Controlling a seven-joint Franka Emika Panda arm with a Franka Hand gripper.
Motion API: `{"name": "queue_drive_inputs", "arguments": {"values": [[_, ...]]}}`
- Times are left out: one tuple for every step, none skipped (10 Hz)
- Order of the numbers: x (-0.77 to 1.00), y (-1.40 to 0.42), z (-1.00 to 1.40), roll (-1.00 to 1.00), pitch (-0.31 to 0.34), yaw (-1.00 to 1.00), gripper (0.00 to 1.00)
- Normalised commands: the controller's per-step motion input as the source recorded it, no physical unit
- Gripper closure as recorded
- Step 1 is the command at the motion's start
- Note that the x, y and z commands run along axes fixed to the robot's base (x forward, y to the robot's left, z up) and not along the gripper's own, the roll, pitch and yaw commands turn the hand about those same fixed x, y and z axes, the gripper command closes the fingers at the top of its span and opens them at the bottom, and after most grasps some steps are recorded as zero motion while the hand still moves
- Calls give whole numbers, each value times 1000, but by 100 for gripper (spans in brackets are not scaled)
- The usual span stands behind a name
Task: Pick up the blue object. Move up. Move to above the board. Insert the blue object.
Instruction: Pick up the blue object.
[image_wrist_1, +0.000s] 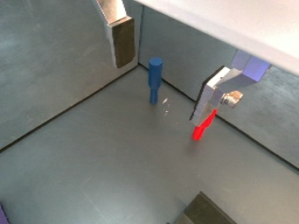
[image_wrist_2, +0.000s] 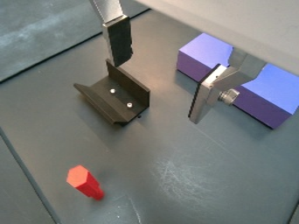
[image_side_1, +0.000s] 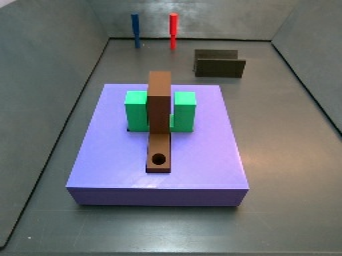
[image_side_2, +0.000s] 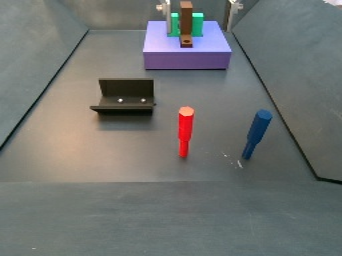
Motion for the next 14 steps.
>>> {"name": "queue_drive_inputs", "arguments": {"values": [[0,0,0,6,0,0,0],[0,0,-20,0,0,0,0],[-34,146,-197,-30,0,0,0],[0,626,-297,-203,0,-14,0],[-163,789,-326,-167,0,-66,0],[-314,806,-317,-110,0,-60,0],[-571,803,-314,-93,-30,-23,0],[-743,746,-306,-64,-66,-49,0],[-794,703,-294,-49,-83,-86,0],[-777,683,-334,-43,-106,-109,0],[-571,460,-369,0,-93,-74,0],[-491,29,-306,0,-89,0,0],[-343,-123,-214,0,-84,-111,0],[-340,-37,-217,0,-57,-226,0]]}}
